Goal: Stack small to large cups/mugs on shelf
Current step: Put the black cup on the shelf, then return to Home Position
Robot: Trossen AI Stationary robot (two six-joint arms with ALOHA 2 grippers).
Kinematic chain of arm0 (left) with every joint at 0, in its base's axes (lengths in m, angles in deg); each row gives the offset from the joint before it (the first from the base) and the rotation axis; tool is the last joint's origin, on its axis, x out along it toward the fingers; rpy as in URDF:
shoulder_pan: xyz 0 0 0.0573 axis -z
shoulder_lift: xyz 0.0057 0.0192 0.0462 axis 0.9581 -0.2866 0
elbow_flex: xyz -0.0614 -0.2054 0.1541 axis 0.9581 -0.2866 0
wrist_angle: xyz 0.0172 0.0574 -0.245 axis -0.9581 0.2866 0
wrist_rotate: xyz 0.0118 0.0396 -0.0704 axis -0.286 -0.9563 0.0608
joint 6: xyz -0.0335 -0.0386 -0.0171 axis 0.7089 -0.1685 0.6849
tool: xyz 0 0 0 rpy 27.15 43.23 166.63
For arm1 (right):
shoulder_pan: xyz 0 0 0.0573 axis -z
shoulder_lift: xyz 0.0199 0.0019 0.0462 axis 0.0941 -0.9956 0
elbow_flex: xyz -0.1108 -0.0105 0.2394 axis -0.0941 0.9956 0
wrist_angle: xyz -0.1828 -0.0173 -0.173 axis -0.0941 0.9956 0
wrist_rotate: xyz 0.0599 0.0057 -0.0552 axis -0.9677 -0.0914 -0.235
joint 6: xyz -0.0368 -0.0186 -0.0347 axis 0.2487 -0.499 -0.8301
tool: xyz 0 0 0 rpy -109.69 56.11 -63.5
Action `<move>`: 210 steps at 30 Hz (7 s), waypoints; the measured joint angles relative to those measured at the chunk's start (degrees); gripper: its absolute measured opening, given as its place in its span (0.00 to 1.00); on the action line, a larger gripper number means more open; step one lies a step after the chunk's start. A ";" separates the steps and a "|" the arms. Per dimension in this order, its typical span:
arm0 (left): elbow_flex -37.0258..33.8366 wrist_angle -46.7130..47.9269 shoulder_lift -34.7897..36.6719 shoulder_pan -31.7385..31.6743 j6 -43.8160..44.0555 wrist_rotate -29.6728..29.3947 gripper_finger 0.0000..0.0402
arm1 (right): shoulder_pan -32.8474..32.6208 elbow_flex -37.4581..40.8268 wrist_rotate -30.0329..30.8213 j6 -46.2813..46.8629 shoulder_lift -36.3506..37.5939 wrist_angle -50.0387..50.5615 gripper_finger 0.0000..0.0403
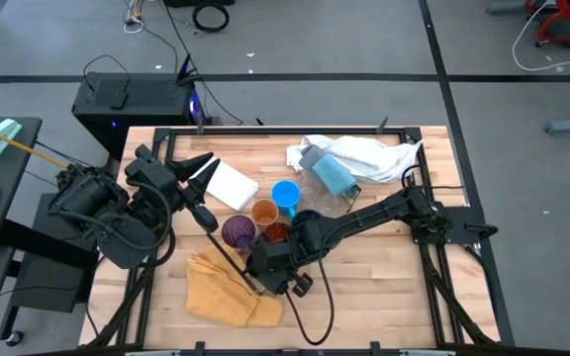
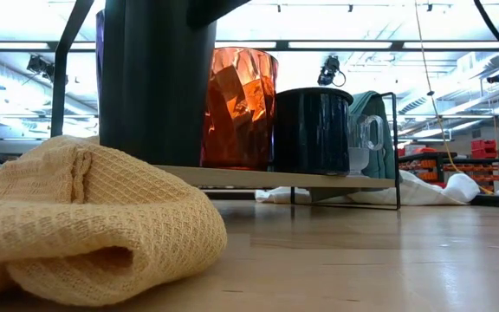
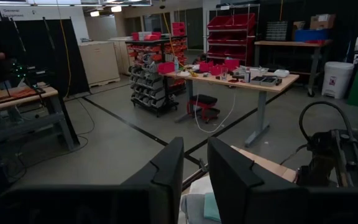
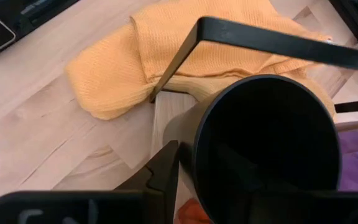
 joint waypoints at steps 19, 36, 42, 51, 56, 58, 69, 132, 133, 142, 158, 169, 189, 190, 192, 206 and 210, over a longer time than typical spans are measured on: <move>0.00 0.07 -0.02 0.02 -0.02 0.11 0.22 | -0.14 -0.31 0.24 0.00 1.54 -0.34 0.28; 0.00 0.85 -0.02 0.02 -0.04 0.13 0.22 | -0.58 -10.95 0.68 4.04 1.53 4.94 0.28; 0.00 1.29 -0.02 0.02 -0.05 0.12 0.23 | 0.19 -13.14 -3.96 12.94 6.11 7.03 0.27; 0.00 1.27 -0.02 0.02 -0.02 0.11 0.22 | 0.44 -13.14 -11.59 21.15 24.25 -7.61 0.23; 0.00 1.12 -0.02 0.02 0.01 0.11 0.24 | -0.99 -13.29 -6.72 19.26 35.06 -11.07 0.19; -0.02 0.71 -0.02 0.01 0.02 0.11 0.24 | -1.65 -13.22 -4.55 18.18 38.66 -9.48 0.18; 0.00 0.64 -0.02 0.02 1.57 0.02 0.23 | -8.64 -1.62 2.87 20.56 54.48 -9.12 0.15; -0.02 1.25 -0.04 -6.98 -0.02 0.38 0.21 | 3.52 113.85 11.99 44.09 111.30 -80.17 0.00; -0.01 1.25 -0.04 -7.24 -0.02 0.65 0.21 | 5.59 113.85 10.04 44.20 111.30 -80.13 0.00; -0.01 1.27 -0.04 -7.67 -0.18 1.26 0.21 | 23.62 113.85 -7.49 50.75 111.30 -80.25 0.00; -0.02 1.23 -0.04 -7.67 -1.93 1.27 0.20 | 22.62 119.23 -3.59 46.72 111.31 -90.30 0.00; 0.00 1.22 -0.04 -7.67 -3.21 2.72 0.21 | 22.62 119.27 -4.08 39.46 111.25 -73.68 0.00; 0.00 1.33 -0.04 -7.67 -4.48 3.20 0.21 | 22.60 119.62 -3.45 35.54 111.30 -76.47 0.00; 0.00 1.33 -0.04 -7.67 -4.48 3.23 0.21 | 22.60 119.62 -3.45 35.53 111.30 -75.56 0.00; -0.02 1.33 -0.04 -7.67 -4.51 3.58 0.20 | 22.60 119.62 -3.54 35.74 111.27 -73.30 0.00; -0.02 1.68 -0.04 -7.65 -4.70 4.70 0.22 | 22.60 119.60 -5.92 28.29 111.27 -72.12 0.00; -0.02 1.70 -0.04 -7.65 -4.70 4.70 0.21 | 22.60 119.60 -4.98 26.43 111.27 -70.21 0.00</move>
